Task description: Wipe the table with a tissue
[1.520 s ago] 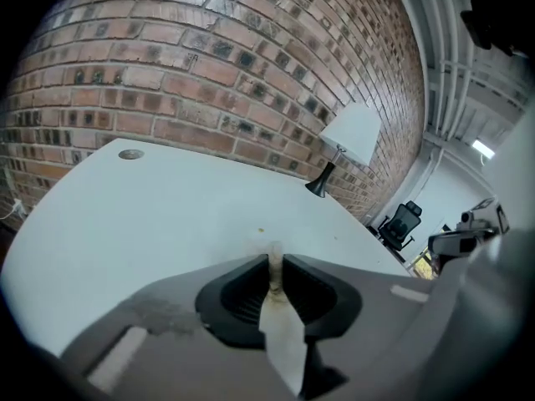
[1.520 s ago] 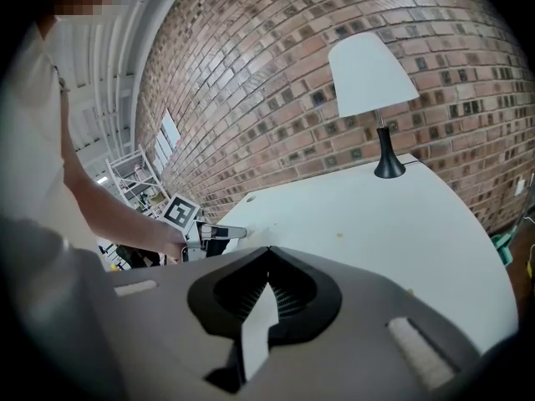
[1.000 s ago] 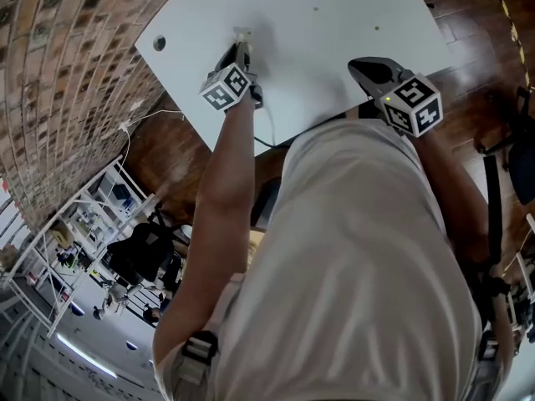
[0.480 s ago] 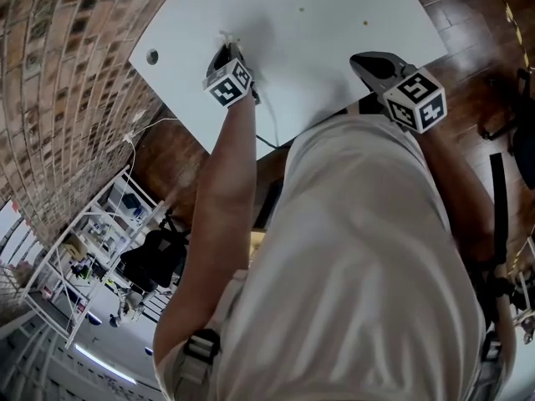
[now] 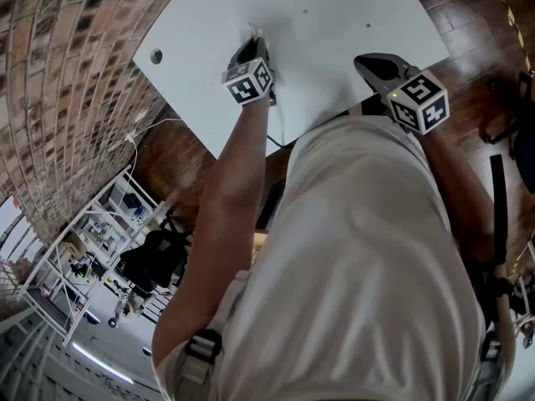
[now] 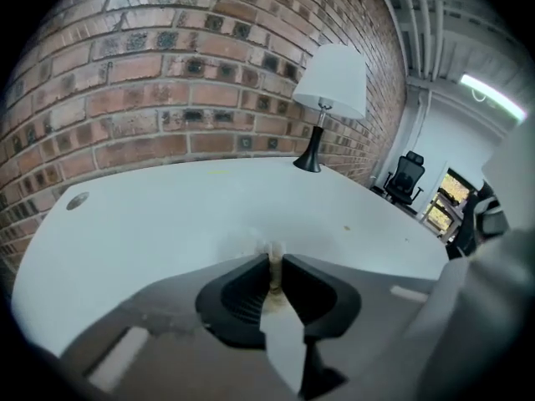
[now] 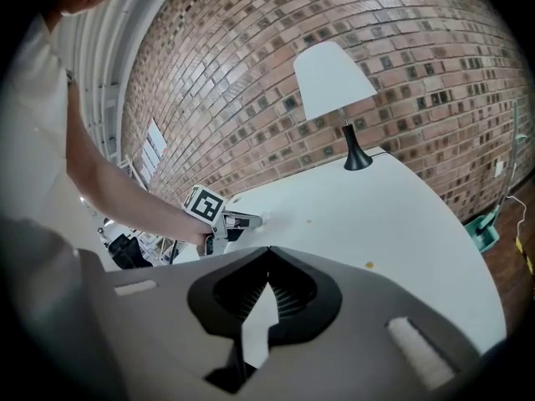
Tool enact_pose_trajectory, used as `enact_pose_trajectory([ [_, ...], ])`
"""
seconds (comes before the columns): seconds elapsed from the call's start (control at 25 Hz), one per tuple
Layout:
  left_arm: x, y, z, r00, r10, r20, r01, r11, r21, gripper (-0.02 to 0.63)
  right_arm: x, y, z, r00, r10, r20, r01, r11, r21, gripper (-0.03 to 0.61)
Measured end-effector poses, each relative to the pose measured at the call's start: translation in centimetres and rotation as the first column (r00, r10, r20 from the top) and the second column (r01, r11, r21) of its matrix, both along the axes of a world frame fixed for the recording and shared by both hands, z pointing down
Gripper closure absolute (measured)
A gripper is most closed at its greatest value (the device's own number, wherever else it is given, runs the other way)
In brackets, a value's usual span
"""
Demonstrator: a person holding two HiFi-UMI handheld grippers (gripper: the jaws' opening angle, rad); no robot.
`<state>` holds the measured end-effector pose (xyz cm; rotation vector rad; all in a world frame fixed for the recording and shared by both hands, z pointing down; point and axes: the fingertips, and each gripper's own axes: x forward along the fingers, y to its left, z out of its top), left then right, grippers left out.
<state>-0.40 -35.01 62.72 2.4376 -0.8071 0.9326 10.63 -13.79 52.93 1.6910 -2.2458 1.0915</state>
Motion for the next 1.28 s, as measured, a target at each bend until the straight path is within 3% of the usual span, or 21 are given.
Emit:
enact_pose_trajectory([
  [0.16,1.6,1.8,0.0,0.997,0.054,-0.054,-0.059,0.994,-0.091,0.558,-0.1,0.1,0.0,1.000,0.004,0.011,-0.004,1.000,0.000,0.571],
  [0.36,2.8,4.8,-0.1,0.976,0.150,-0.155,-0.178,0.965,-0.192,0.557,-0.6,0.0,-0.4,1.000,0.015,0.006,-0.015,1.000,0.003,0.571],
  [0.56,2.0,7.0,-2.3,0.945,0.106,-0.310,-0.172,0.966,-0.192,0.555,-1.1,-0.5,-0.5,0.999,0.038,-0.010,-0.038,0.999,0.019,0.571],
  [0.8,-1.7,9.8,-4.7,0.915,0.106,-0.389,-0.193,0.963,-0.190,0.555,-2.3,-0.6,-1.9,0.995,0.081,-0.054,-0.080,0.997,0.018,0.571],
  [0.92,-4.6,8.0,-5.6,0.910,0.097,-0.404,-0.177,0.970,-0.165,0.554,-4.0,-2.4,-2.3,0.993,0.091,-0.081,-0.088,0.995,0.040,0.571],
  [1.28,-6.9,9.3,-5.1,0.910,0.099,-0.402,-0.169,0.975,-0.142,0.554,-5.8,-1.2,-2.2,0.991,0.063,-0.119,-0.058,0.997,0.048,0.571],
])
